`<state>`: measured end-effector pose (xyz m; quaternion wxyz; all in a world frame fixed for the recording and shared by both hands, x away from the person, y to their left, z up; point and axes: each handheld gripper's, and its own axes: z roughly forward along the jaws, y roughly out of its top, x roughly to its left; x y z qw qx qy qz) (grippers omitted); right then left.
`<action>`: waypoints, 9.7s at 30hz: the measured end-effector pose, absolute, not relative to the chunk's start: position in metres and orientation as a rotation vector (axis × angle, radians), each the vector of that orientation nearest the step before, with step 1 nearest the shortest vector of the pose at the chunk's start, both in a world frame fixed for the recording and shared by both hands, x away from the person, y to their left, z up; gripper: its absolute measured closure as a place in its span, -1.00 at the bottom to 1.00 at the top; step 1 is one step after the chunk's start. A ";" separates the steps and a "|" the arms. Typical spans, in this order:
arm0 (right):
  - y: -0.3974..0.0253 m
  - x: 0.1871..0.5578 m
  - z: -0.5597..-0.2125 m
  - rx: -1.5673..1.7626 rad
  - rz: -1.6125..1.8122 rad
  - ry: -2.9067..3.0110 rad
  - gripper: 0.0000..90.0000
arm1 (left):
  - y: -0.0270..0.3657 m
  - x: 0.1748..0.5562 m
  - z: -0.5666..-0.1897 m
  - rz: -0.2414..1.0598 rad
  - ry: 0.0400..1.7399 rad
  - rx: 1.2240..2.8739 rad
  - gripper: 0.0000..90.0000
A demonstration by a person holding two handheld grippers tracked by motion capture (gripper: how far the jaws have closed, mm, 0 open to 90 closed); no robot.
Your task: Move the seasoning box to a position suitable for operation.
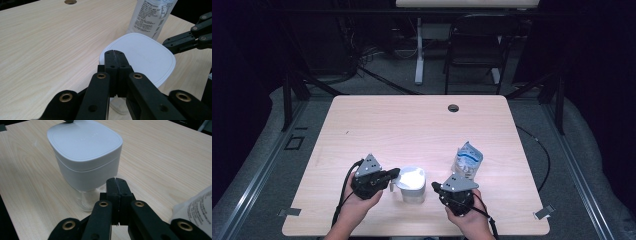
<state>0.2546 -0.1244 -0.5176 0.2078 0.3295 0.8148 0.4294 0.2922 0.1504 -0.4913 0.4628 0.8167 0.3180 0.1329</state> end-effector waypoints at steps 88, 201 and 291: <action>-0.104 0.255 -0.505 0.835 1.222 2.278 1.00 | 0.153 0.291 -0.492 0.323 0.790 2.005 1.00; -0.076 0.260 -0.467 0.725 1.254 2.249 0.95 | 0.200 0.301 -0.498 0.441 1.003 1.889 0.19; -0.130 0.258 -0.453 0.798 1.372 2.165 0.01 | 0.218 0.299 -0.506 0.424 1.066 1.872 0.21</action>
